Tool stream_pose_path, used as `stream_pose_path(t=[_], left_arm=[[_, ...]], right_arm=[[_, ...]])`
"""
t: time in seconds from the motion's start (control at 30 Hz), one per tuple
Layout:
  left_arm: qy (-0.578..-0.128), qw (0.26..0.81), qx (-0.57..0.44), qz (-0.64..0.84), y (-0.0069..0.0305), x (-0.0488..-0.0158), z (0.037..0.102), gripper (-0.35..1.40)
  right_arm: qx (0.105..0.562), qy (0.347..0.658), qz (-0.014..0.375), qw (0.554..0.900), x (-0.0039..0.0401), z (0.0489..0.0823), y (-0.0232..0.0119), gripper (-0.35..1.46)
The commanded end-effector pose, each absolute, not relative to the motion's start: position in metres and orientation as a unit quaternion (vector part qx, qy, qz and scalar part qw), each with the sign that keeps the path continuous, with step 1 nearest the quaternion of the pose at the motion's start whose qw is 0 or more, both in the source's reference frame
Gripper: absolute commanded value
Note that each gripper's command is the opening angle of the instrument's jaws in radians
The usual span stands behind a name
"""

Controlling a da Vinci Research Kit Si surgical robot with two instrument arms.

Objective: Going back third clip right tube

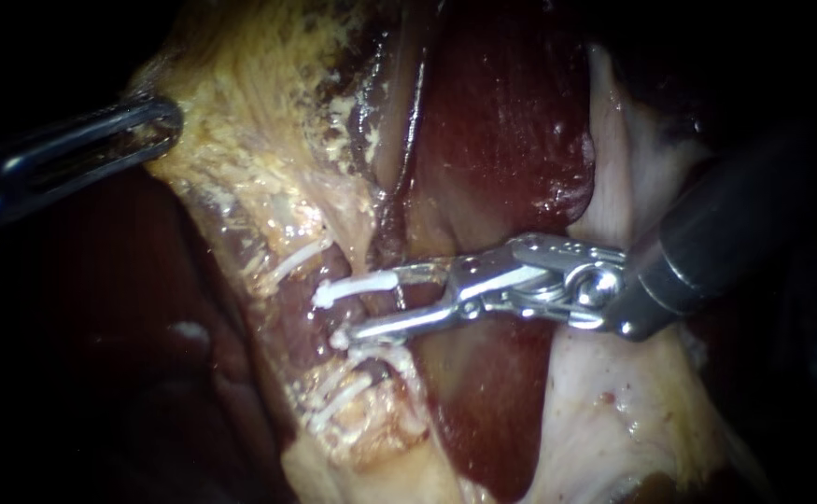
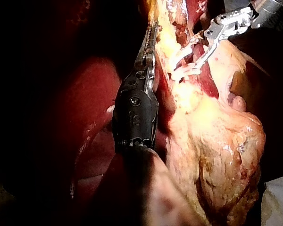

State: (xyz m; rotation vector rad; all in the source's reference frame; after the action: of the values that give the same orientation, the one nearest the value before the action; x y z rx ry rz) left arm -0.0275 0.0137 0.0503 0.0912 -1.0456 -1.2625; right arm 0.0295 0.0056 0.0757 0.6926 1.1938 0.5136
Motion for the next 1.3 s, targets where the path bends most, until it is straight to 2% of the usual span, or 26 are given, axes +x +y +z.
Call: stream_pose_path(t=[0.03,0.27,0.57,0.8,1.1,1.3], left_arm=[[-0.466,0.682,0.041,-0.563,0.0137,-0.0274,0.0503,-0.35],[-0.466,0.682,0.040,-0.563,0.0137,-0.0274,0.0503,-0.35],[-0.466,0.682,0.040,-0.563,0.0136,-0.0276,0.0503,-0.35],[-0.466,0.681,0.037,-0.564,0.0133,-0.0280,0.0507,-0.35],[-0.474,0.682,0.041,-0.556,0.0128,-0.0292,0.0532,-0.35],[-0.470,0.690,0.050,-0.549,0.0122,-0.0318,0.0563,-0.35]], right_arm=[[0.310,0.548,0.224,0.744,0.0292,0.0755,0.0056,0.60],[0.284,0.567,0.173,0.753,0.0261,0.0728,0.0064,0.60],[0.247,0.582,0.135,0.763,0.0217,0.0689,0.0075,0.60],[0.226,0.594,0.107,0.764,0.0199,0.0669,0.0087,0.60],[0.203,0.603,0.071,0.768,0.0191,0.0656,0.0088,0.60],[0.198,0.605,0.063,0.768,0.0187,0.0656,0.0087,0.60]])
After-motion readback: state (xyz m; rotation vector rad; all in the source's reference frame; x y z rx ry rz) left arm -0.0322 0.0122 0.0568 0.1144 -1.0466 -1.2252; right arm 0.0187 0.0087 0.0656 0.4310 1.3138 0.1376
